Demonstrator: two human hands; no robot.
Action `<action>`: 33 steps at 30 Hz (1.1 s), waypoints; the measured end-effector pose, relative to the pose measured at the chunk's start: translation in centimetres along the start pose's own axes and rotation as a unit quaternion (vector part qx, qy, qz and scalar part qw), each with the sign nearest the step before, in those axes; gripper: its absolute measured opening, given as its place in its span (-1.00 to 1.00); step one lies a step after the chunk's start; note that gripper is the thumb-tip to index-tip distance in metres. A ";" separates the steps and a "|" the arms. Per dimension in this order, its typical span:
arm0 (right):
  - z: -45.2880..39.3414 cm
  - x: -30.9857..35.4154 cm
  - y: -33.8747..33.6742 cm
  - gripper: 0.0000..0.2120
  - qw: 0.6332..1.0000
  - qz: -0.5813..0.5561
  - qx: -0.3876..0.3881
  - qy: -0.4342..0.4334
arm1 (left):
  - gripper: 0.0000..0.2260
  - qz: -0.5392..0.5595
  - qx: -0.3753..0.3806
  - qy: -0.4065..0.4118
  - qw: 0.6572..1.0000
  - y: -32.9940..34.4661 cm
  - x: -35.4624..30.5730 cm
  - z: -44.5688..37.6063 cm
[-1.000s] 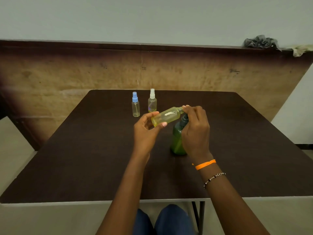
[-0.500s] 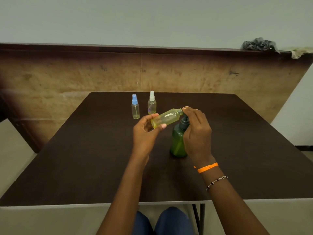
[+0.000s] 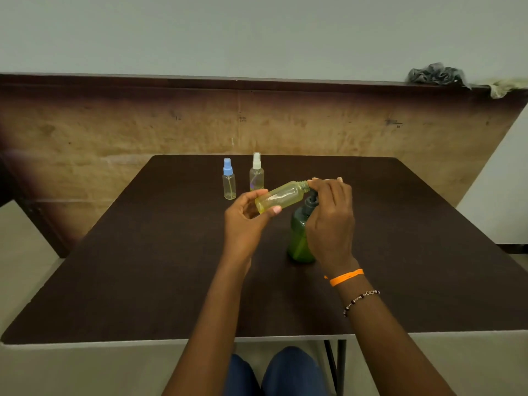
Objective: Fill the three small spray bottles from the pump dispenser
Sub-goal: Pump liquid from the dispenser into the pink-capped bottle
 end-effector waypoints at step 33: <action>0.8 0.5 -0.3 -0.60 0.996 0.073 0.042 -0.012 | -0.69 -0.016 0.008 0.000 1.000 0.1 -0.6 0.3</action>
Point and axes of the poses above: each hand's wrist, its own z-axis away from the middle knuckle, its own y-axis out of the palm, x = y × z, the point moved 3 cm from there along -z, towards the middle knuckle, and after that the axes turned 10 degrees about z, right-handed, at the moved point
